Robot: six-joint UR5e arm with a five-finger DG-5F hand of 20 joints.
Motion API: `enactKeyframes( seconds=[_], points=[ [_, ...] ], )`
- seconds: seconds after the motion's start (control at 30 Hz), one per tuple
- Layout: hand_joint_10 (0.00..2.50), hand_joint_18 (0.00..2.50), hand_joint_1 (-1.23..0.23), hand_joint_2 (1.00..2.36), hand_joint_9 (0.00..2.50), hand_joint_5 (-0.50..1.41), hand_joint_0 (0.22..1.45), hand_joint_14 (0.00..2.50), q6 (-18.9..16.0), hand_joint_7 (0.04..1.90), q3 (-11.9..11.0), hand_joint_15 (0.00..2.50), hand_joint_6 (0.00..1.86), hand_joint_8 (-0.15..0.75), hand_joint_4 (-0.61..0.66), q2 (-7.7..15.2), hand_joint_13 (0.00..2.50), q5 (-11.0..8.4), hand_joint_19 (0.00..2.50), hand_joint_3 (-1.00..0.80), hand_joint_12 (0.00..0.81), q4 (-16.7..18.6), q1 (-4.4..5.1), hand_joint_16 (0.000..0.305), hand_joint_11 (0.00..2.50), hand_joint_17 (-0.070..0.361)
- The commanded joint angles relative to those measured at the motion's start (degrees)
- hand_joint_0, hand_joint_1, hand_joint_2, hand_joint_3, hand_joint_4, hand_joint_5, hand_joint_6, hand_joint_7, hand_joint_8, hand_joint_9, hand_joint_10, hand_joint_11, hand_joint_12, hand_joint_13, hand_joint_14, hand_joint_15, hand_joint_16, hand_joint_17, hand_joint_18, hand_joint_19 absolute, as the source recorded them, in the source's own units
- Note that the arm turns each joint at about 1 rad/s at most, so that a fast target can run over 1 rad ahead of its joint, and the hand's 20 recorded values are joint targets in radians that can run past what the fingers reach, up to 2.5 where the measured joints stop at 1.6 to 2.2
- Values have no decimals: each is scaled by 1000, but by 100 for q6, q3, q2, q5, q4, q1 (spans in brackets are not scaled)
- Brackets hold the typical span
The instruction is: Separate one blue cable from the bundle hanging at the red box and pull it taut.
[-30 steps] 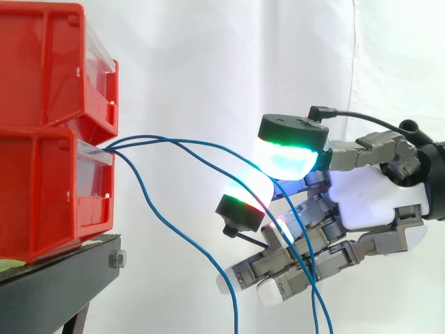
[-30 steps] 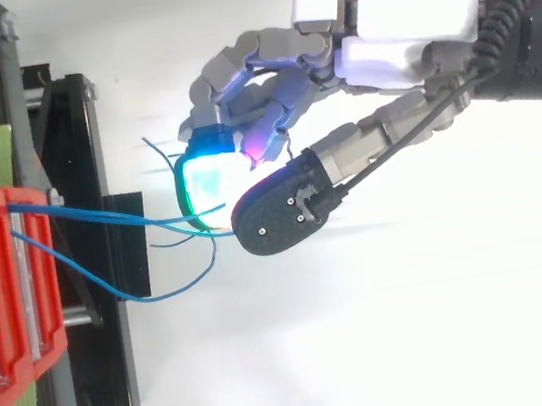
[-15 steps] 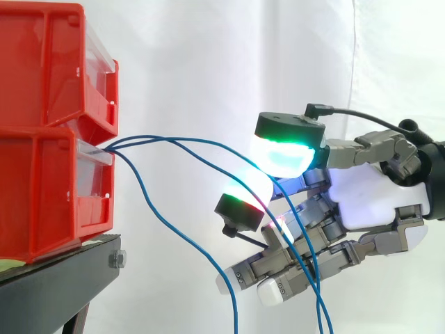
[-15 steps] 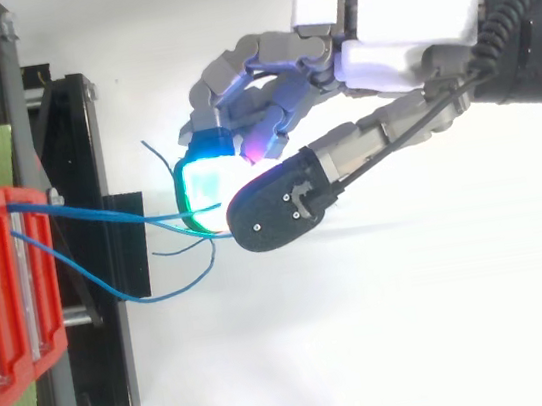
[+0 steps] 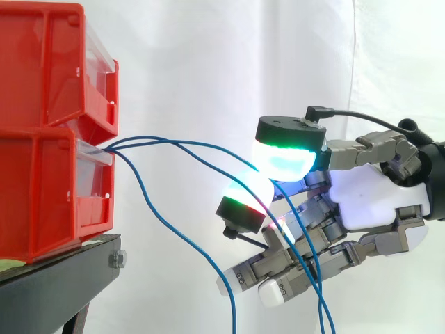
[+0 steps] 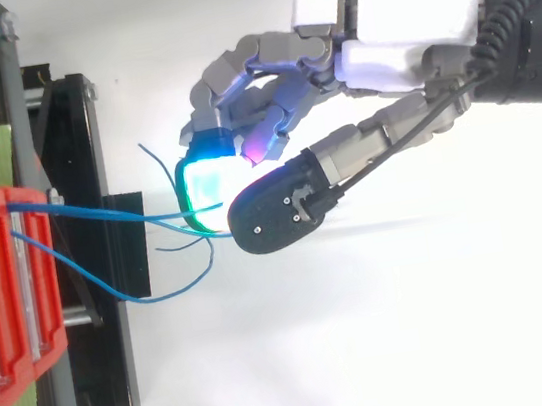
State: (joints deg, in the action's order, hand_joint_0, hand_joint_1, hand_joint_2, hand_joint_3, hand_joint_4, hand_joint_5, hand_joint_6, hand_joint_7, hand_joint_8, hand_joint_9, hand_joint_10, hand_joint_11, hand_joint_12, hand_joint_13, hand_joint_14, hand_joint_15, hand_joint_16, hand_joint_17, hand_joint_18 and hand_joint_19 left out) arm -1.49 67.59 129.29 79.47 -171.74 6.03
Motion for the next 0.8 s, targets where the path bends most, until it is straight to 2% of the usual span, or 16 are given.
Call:
enactKeyframes(
  seconds=[0.0, 0.03, 0.13, 0.27, 0.43, 0.77],
  points=[
    [10, 341, -725, 1016, 954, -169, 671, 6, 0, 1007, 9, 211, 947, 342, 50, 0, 335, -2, 476, -162, 352, 0, -5, 48, 876, 107],
    [12, 343, -721, 1015, 963, -171, 681, 6, 0, 1003, 0, 213, 948, 335, 71, 0, 337, -2, 477, -248, 348, 0, -5, 47, 909, 106],
    [12, 345, -679, 1011, 985, -170, 671, 7, 0, 1011, 0, 213, 948, 338, 109, 0, 338, -2, 484, -346, 347, 0, 4, 47, 937, 106],
    [12, 344, -637, 1008, 1001, -164, 661, 7, -18, 1040, 0, 219, 948, 350, 144, 0, 341, -2, 484, -395, 348, 0, -5, 47, 950, 106],
    [11, 357, -598, 1006, 1010, -155, 647, 7, -18, 1063, 0, 243, 950, 364, 178, 0, 359, -2, 494, -429, 350, 0, 4, 47, 1042, 107],
    [10, 373, -585, 1006, 1001, -145, 631, 8, -27, 1091, 0, 268, 948, 365, 183, 0, 378, -2, 507, -423, 354, 0, 4, 47, 1051, 107]
  ],
)
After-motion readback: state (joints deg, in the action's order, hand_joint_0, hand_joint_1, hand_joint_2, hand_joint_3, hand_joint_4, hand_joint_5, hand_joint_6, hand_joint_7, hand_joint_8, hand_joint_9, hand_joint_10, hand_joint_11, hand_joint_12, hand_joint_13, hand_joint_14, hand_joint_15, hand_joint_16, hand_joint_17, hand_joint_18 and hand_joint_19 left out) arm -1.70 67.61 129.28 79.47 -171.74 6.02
